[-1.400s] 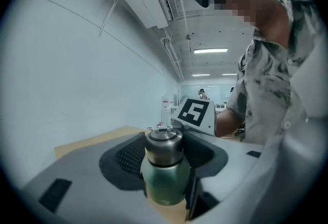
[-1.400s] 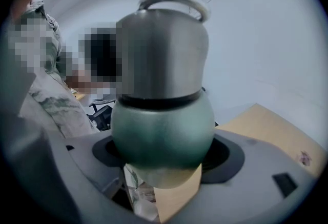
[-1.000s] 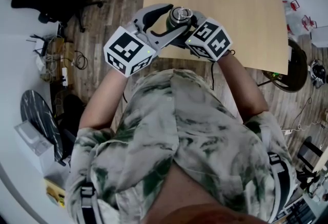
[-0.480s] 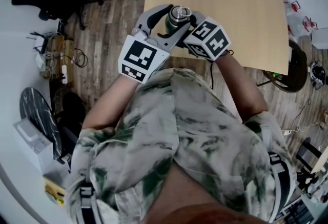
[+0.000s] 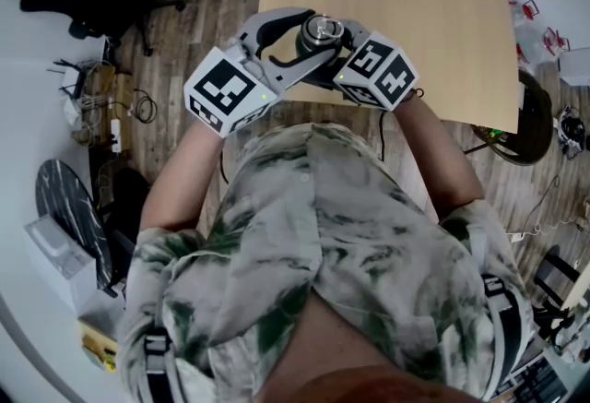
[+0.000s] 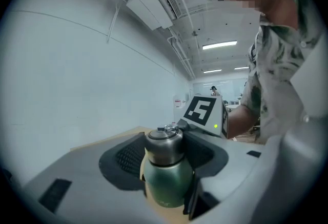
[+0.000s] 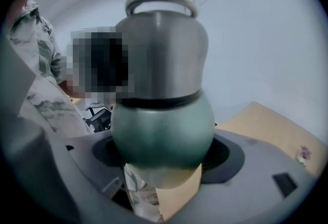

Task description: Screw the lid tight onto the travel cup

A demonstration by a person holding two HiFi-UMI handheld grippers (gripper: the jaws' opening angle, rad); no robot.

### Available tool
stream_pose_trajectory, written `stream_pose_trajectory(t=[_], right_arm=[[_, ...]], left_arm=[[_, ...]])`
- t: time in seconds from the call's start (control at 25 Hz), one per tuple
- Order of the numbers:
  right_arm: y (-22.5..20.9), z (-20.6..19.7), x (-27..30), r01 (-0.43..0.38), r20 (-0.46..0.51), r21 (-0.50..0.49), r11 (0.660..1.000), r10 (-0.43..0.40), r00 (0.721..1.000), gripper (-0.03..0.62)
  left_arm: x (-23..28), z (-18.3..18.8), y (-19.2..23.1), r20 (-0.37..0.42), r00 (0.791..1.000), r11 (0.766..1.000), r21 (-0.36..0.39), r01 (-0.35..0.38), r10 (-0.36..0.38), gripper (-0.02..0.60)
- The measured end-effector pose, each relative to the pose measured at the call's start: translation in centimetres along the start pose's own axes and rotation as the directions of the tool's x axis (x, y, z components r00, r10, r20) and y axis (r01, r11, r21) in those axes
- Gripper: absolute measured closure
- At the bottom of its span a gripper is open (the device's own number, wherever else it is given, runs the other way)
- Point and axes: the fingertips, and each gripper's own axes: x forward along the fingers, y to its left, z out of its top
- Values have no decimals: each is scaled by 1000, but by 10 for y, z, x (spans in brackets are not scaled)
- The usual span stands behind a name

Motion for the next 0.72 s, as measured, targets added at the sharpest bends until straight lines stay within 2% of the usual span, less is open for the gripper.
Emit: stream_pose_trajectory(t=[0.28,0.4,0.52,0.72], right_arm=[[10,0,-4,-58,-2,-36,998,58,998,195],[14,-3,-5,-75,-4,-38,996,75,997,195],[10,-5,-4,-51,7,-4,999,51,999,195],[-3,-6,-3,9,12,60,998,-10,1000,195]], left_arm=[[-3,0,-8,17,985,985,13,174,-174,334],[-3,-1,-12,14,975,976,11,220,-220,334],[0,-3,-9,5,983,983,-7,186,-186,333],[2,-6,2,-18,999,999,-29,45,-46,321]])
